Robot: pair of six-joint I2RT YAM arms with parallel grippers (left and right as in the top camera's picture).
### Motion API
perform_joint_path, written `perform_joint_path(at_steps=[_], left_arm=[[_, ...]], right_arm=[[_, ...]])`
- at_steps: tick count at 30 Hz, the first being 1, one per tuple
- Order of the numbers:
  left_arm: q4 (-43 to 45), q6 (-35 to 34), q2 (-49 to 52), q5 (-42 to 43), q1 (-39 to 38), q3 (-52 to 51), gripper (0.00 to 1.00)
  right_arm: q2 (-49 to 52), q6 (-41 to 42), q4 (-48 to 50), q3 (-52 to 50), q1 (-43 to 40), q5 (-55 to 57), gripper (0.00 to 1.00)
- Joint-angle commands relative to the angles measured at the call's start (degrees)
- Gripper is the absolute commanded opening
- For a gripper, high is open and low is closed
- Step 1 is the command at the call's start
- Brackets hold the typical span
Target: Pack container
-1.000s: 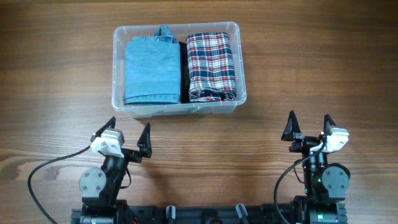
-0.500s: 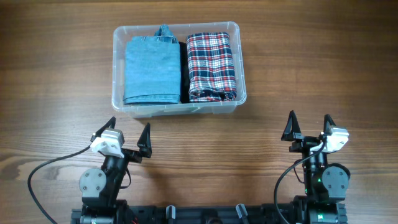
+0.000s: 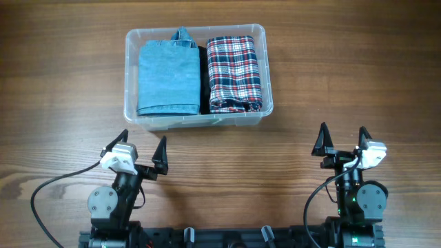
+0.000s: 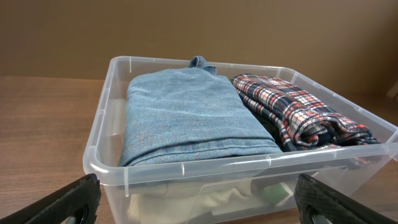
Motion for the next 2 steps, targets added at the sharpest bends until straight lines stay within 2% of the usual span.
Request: perform_joint_path(at_steps=[1, 2], left_arm=[[0.2, 0.7, -0.6, 0.1, 0.6, -0.4, 1.00], [0.2, 0.7, -0.6, 0.1, 0.6, -0.4, 1.00]], right_arm=[[-0.2, -0.1, 0.3, -0.1, -0.3, -0.8, 1.00], [-0.2, -0.1, 0.3, -0.1, -0.3, -0.8, 1.00]])
